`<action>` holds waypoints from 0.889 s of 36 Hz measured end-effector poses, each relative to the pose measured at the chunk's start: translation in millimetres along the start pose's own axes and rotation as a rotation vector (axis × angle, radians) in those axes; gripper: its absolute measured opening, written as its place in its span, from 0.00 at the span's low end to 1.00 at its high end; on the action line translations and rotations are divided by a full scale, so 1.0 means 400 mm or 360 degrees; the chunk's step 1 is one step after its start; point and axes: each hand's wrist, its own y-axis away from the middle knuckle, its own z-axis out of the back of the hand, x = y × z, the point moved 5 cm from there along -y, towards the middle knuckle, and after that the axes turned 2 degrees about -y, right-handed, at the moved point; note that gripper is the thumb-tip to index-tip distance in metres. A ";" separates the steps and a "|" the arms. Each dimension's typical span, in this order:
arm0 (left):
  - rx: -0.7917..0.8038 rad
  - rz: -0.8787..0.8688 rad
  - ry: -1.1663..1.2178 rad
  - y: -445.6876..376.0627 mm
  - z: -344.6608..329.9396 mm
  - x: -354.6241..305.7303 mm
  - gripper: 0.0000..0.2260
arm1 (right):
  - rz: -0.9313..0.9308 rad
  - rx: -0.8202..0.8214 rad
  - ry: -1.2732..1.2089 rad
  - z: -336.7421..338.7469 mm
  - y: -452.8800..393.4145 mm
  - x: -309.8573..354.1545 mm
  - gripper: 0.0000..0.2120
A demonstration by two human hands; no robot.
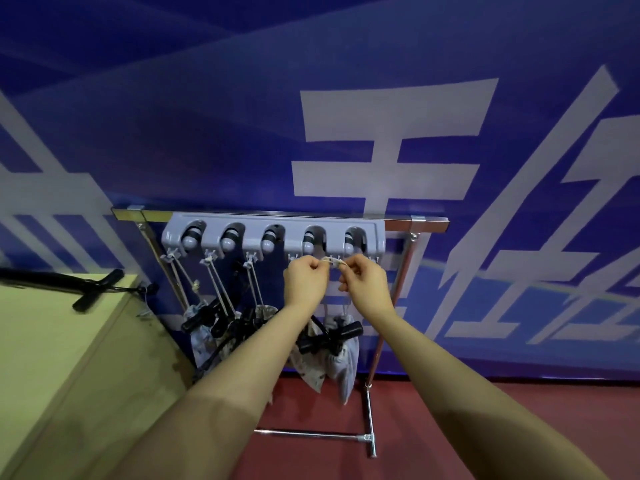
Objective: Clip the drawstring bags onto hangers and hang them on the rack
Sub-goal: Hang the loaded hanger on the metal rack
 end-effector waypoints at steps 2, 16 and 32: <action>0.0014 0.0024 -0.0044 -0.021 -0.015 0.003 0.16 | -0.0045 -0.0035 0.0152 -0.007 -0.025 -0.020 0.06; 0.0293 0.0111 -0.0325 -0.054 -0.089 0.086 0.10 | -0.0218 0.0184 0.0592 -0.054 -0.057 -0.114 0.13; 0.0298 0.0094 -0.0155 0.014 0.033 0.109 0.08 | -0.0312 0.0193 0.0625 -0.099 0.036 -0.060 0.07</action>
